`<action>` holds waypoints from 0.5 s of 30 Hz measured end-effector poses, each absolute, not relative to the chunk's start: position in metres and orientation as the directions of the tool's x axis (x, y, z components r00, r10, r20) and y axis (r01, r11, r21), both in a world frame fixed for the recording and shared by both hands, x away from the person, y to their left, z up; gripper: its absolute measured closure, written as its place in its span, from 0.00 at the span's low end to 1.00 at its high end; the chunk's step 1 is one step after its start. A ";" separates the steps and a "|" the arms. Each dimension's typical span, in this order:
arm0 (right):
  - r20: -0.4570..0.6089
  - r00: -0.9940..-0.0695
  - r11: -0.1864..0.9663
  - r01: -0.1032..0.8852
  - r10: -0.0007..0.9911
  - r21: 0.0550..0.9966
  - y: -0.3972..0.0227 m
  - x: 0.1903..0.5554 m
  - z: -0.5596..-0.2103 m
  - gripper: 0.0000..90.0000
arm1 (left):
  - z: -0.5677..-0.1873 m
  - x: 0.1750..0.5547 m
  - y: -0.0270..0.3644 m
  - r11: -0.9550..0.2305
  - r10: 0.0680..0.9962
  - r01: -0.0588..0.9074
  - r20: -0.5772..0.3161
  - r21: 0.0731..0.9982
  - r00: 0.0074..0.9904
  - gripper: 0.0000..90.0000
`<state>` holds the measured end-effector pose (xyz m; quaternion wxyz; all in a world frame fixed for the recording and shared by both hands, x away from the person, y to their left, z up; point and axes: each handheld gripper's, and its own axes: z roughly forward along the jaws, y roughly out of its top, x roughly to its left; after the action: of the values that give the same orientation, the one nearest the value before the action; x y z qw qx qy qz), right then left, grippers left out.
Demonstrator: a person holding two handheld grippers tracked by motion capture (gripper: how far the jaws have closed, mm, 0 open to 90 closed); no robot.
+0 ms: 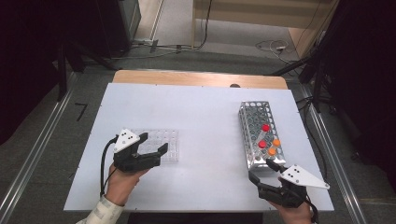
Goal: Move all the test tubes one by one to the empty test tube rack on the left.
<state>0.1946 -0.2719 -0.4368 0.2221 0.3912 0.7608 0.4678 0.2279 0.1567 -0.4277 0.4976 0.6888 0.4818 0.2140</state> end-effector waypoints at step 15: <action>0.050 -0.459 0.184 0.451 0.887 0.873 -0.296 0.221 -0.453 0.51 | -0.427 0.228 0.156 -0.041 0.876 0.451 -0.185 0.891 0.445 0.21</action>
<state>0.2215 -0.2962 -0.4529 0.2452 0.4589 0.7293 0.4443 0.2281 0.1556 -0.4275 0.4974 0.6892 0.4816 0.2136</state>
